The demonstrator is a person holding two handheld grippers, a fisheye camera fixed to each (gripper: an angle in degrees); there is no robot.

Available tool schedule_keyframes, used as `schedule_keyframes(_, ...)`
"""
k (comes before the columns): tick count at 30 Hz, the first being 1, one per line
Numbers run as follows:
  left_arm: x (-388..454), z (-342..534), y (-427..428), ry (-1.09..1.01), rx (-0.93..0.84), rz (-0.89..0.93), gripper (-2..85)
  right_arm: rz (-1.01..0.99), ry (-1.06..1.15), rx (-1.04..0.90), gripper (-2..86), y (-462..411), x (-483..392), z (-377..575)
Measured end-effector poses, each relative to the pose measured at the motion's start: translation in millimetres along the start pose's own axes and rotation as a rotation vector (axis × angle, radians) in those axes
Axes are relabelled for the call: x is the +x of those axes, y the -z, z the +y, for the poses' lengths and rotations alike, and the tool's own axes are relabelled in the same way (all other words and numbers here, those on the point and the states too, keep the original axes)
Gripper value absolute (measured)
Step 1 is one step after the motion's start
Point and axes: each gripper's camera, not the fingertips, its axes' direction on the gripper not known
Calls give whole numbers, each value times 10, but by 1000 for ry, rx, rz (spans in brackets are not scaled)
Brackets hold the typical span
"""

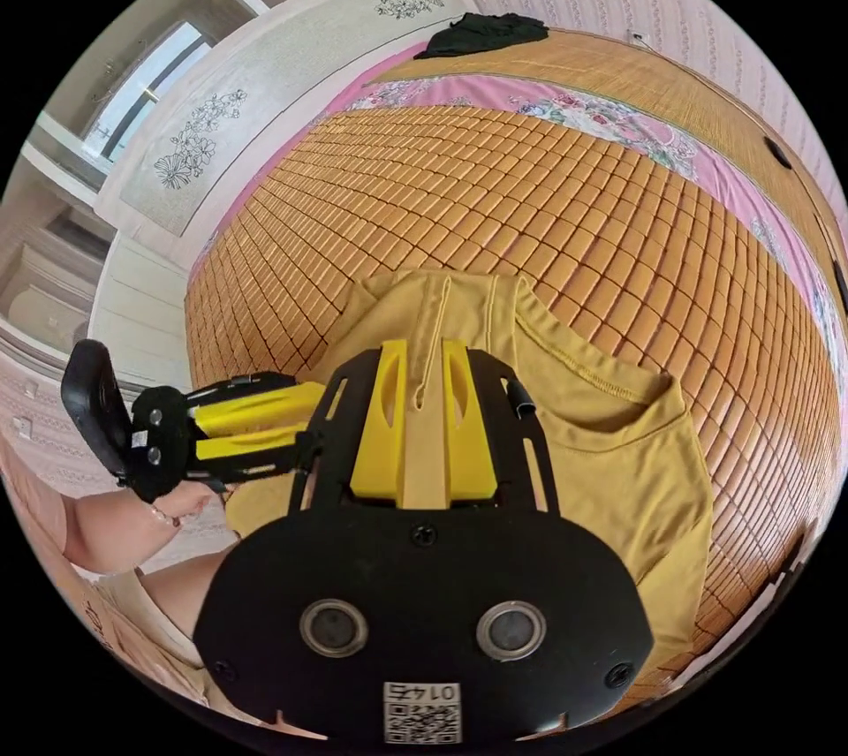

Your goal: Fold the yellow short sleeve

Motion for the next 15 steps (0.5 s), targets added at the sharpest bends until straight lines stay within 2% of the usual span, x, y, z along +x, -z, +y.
schedule_keyframes(6,-169,-84,-144,56,-76,-34,60,59,1,-138,63,-735,52,-744)
schedule_keyframes(9,-388,-14,38,115,-75,23,30,33,10,-165,18,-897,75,-923)
schedule_keyframes(15,-995,433,915,260,92,88,19,-62,73,-133,-1,-683,-96,-1170)
